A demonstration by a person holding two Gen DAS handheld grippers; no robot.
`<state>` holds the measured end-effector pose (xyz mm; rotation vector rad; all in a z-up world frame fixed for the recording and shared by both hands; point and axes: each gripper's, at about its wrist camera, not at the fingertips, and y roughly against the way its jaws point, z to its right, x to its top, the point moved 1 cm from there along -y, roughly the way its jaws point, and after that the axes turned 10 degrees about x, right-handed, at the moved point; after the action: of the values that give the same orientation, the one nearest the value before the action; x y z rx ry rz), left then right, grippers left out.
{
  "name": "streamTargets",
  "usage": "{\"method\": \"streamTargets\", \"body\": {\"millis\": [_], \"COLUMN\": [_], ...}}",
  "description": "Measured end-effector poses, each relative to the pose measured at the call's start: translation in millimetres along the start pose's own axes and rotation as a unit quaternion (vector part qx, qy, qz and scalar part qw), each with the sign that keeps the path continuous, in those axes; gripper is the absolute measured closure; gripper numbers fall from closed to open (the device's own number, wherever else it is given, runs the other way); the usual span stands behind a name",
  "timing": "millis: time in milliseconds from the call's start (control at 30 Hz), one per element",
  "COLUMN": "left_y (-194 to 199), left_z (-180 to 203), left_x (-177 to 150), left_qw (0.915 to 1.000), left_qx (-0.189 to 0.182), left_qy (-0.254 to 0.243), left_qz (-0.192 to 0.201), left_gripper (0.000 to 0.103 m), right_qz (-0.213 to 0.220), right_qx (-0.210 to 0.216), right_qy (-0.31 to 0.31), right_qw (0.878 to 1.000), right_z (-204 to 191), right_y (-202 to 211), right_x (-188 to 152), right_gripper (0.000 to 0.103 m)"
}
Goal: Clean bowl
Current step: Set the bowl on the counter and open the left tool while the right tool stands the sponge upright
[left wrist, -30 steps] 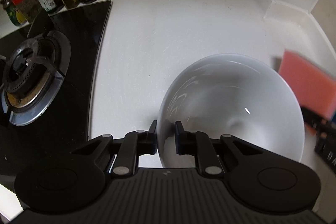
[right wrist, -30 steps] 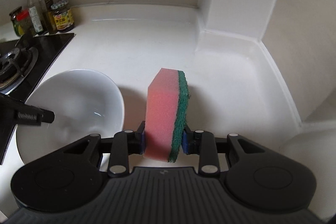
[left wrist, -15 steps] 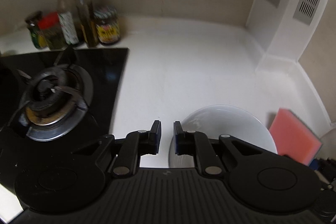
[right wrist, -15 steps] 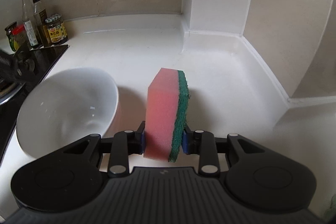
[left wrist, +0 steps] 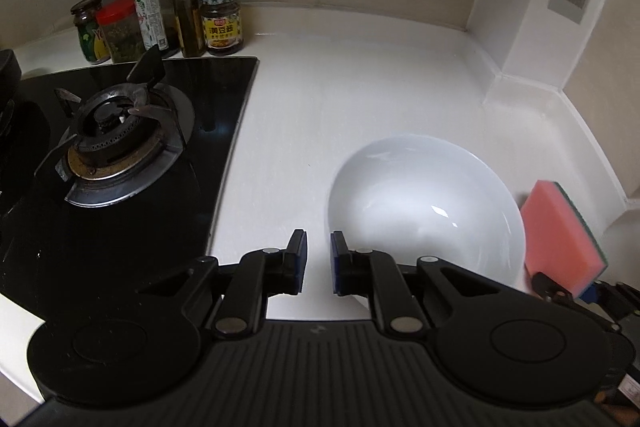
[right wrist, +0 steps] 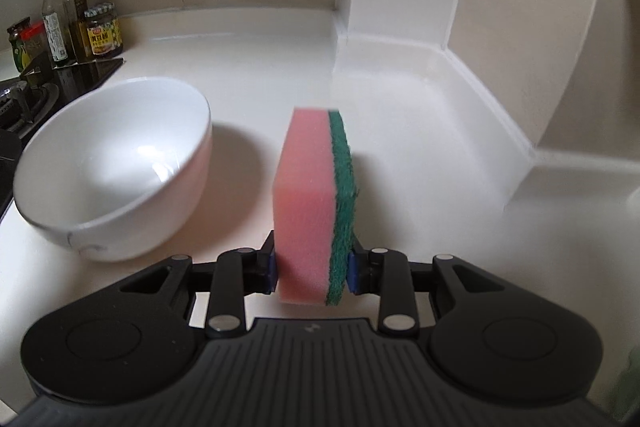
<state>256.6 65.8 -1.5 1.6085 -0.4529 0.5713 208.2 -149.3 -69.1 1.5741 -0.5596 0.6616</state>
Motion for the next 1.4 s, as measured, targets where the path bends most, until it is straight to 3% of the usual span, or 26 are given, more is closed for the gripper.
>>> {"method": "streamTargets", "body": {"millis": [300,400,800,1100,1400], "left_y": [7.3,9.9,16.9,27.5,41.4], "left_z": [17.6,19.4,21.7,19.0,18.3], "left_x": [-13.9,-15.4,-18.9,-24.6,-36.4], "left_qw": [0.9997,0.9996,0.999,0.9975,0.9975], "left_qx": [-0.008,-0.011,-0.022,-0.034,-0.032], "left_qy": [-0.024,-0.026,-0.037,-0.06,-0.062], "left_qz": [0.0,0.001,0.006,0.016,0.014], "left_gripper": [0.09,0.09,0.09,0.09,0.09], "right_qz": [-0.001,0.0,0.056,0.128,0.128], "right_qx": [0.009,0.003,0.01,-0.003,-0.004], "right_qy": [-0.011,-0.009,-0.031,-0.043,-0.033], "right_qw": [1.0,1.0,0.998,0.991,0.991], "right_z": [0.7,-0.6,-2.1,-14.8,-31.3], "right_y": [-12.1,-8.7,35.8,87.3,108.7], "right_x": [-6.2,-7.3,-0.9,7.9,-1.9], "right_gripper": [0.075,0.07,0.07,0.07,0.07]}}
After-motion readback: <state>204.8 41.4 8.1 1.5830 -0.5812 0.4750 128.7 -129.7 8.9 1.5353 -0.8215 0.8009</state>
